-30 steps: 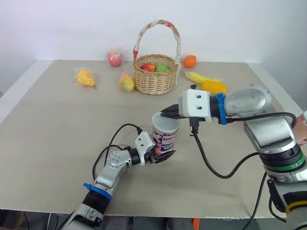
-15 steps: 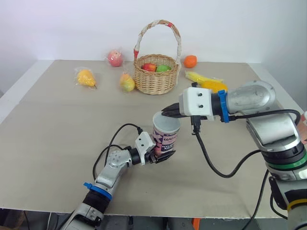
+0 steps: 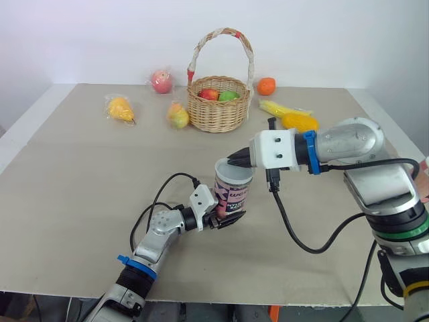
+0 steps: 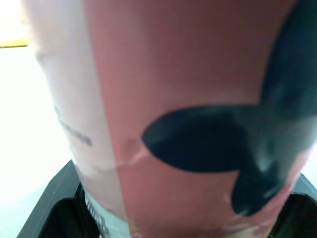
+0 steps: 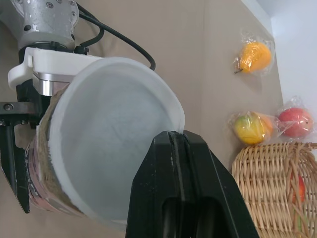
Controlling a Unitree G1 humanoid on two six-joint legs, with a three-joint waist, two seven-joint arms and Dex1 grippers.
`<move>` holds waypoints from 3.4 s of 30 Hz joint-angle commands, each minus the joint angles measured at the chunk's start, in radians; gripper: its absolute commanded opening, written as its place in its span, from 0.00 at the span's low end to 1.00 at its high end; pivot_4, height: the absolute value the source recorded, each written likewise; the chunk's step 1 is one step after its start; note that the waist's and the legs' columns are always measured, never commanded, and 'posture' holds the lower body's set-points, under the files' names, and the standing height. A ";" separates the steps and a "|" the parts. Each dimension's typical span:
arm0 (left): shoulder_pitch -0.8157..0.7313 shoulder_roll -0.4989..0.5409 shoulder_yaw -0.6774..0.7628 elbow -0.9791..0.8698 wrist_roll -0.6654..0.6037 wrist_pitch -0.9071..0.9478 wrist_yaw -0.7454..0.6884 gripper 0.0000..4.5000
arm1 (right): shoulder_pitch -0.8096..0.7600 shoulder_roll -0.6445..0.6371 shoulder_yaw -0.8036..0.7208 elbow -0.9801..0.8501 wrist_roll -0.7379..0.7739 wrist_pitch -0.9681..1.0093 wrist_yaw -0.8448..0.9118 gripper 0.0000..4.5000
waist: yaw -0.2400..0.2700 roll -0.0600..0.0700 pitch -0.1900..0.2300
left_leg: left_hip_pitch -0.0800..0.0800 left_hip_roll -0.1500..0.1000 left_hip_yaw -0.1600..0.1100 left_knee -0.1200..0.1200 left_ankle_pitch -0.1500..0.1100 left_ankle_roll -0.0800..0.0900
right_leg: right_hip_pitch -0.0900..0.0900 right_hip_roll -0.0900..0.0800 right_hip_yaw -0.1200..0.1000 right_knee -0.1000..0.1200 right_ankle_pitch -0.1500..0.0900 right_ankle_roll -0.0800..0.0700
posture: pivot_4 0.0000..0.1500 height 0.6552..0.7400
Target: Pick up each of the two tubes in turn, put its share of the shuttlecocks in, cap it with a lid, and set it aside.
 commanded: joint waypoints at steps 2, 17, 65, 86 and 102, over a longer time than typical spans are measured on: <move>0.021 0.014 0.004 0.074 0.024 0.033 0.014 0.76 | 0.005 -0.021 0.004 0.004 -0.035 -0.015 0.001 0.00 | 0.000 0.000 0.000 | 0.000 0.000 0.000 0.000 0.000 0.000 | 0.000 0.000 0.000 0.000 0.000 0.000 | 1.00 1.00; 0.019 0.015 0.005 0.078 0.023 0.035 0.013 0.76 | -0.006 -0.017 0.008 0.008 -0.082 -0.055 -0.003 0.00 | 0.000 0.000 0.000 | 0.000 0.000 0.000 0.000 0.000 0.000 | 0.000 0.000 0.000 0.000 0.000 0.000 | 1.00 1.00; 0.018 0.011 0.010 0.082 0.026 0.035 0.007 0.74 | 0.079 0.064 0.013 -0.066 -0.123 0.003 -0.022 0.16 | 0.000 0.001 -0.003 | 0.004 0.005 0.000 0.000 0.000 0.000 | 0.000 -0.001 -0.015 0.000 0.003 -0.002 | 1.00 1.00; 0.006 0.008 0.009 0.091 0.032 0.025 0.004 0.74 | -0.166 0.006 -0.007 0.107 0.125 0.028 0.213 0.01 | 0.002 0.003 0.000 | 0.000 0.005 0.001 0.000 0.000 0.000 | -0.001 -0.005 -0.019 -0.002 0.002 -0.003 | 1.00 1.00; 0.018 0.009 0.016 0.073 0.033 0.030 0.007 0.74 | 0.056 0.022 0.176 0.100 -0.008 -0.072 0.224 0.01 | 0.001 -0.001 -0.011 | 0.002 0.006 0.000 0.000 -0.001 -0.002 | 0.002 -0.004 -0.020 -0.003 0.001 -0.003 | 1.00 1.00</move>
